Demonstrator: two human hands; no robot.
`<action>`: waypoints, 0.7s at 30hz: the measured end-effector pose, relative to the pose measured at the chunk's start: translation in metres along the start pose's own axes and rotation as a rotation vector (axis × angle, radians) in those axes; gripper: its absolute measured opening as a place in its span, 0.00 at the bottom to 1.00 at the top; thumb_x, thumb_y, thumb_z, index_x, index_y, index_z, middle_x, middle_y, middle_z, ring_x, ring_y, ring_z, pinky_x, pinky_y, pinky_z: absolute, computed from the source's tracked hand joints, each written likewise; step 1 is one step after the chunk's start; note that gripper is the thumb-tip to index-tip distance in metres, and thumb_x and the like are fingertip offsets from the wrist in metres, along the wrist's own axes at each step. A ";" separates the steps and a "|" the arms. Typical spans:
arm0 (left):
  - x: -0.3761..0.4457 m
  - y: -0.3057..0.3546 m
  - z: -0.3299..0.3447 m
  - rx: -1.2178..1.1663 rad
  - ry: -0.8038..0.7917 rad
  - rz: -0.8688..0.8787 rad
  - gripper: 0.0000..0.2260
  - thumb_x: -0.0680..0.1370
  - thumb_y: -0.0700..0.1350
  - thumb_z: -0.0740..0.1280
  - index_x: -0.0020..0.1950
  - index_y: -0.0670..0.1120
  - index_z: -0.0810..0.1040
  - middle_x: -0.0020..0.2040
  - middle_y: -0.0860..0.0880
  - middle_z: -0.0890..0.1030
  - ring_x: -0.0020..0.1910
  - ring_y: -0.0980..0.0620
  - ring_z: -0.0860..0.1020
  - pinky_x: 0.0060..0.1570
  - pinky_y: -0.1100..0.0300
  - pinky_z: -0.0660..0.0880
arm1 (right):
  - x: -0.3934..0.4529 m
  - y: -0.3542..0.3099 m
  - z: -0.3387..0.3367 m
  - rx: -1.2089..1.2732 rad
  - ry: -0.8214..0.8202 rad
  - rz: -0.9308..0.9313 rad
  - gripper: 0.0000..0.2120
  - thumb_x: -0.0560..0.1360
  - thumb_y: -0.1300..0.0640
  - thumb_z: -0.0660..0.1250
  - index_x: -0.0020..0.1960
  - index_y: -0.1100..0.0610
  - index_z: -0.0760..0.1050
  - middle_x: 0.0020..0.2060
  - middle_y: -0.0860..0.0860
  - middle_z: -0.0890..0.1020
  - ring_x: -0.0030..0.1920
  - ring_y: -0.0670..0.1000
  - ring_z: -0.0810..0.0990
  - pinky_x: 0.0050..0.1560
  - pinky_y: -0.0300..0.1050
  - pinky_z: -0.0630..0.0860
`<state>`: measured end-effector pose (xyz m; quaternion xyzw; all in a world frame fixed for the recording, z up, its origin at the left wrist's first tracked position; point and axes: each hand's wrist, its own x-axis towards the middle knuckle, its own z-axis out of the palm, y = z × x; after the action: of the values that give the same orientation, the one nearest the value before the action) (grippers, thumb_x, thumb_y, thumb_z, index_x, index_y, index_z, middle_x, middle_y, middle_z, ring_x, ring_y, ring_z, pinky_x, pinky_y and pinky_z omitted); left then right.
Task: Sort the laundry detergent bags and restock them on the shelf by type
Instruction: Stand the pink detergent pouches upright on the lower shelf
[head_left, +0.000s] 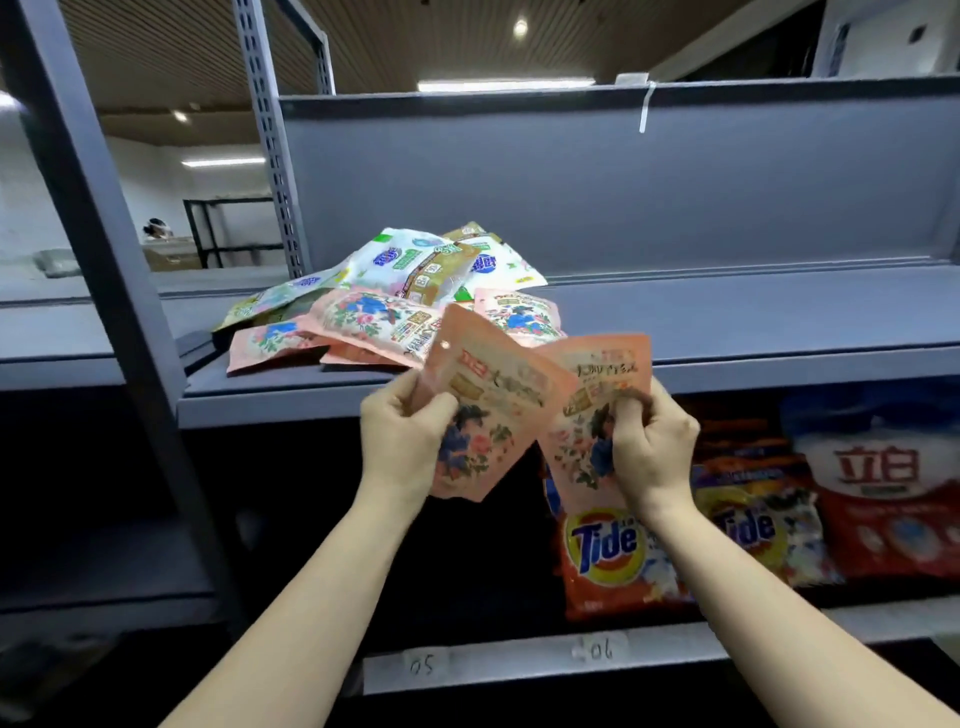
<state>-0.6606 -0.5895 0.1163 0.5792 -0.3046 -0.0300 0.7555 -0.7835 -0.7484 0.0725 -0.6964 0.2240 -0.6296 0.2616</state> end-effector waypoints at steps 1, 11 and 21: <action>-0.006 -0.010 0.001 0.036 -0.007 0.018 0.13 0.74 0.29 0.63 0.32 0.43 0.75 0.26 0.51 0.74 0.27 0.52 0.71 0.30 0.61 0.69 | -0.006 0.007 0.000 -0.014 -0.015 0.033 0.13 0.75 0.50 0.56 0.43 0.53 0.77 0.25 0.42 0.73 0.29 0.42 0.74 0.29 0.34 0.64; -0.009 -0.120 0.003 0.176 0.121 -0.360 0.04 0.78 0.32 0.61 0.51 0.37 0.72 0.40 0.42 0.74 0.28 0.60 0.76 0.25 0.69 0.69 | -0.039 0.072 0.006 -0.046 -0.292 0.413 0.17 0.78 0.58 0.59 0.30 0.57 0.66 0.27 0.53 0.72 0.29 0.53 0.70 0.32 0.47 0.63; 0.082 -0.246 0.000 0.014 0.107 -0.650 0.16 0.76 0.43 0.67 0.63 0.44 0.75 0.60 0.42 0.78 0.56 0.40 0.78 0.57 0.42 0.75 | -0.051 0.117 0.048 0.092 -0.400 0.526 0.06 0.81 0.62 0.56 0.51 0.56 0.71 0.35 0.51 0.75 0.35 0.52 0.73 0.33 0.44 0.67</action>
<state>-0.5182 -0.7030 -0.0686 0.6520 -0.0635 -0.2370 0.7174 -0.7390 -0.8011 -0.0458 -0.7120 0.3118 -0.4007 0.4851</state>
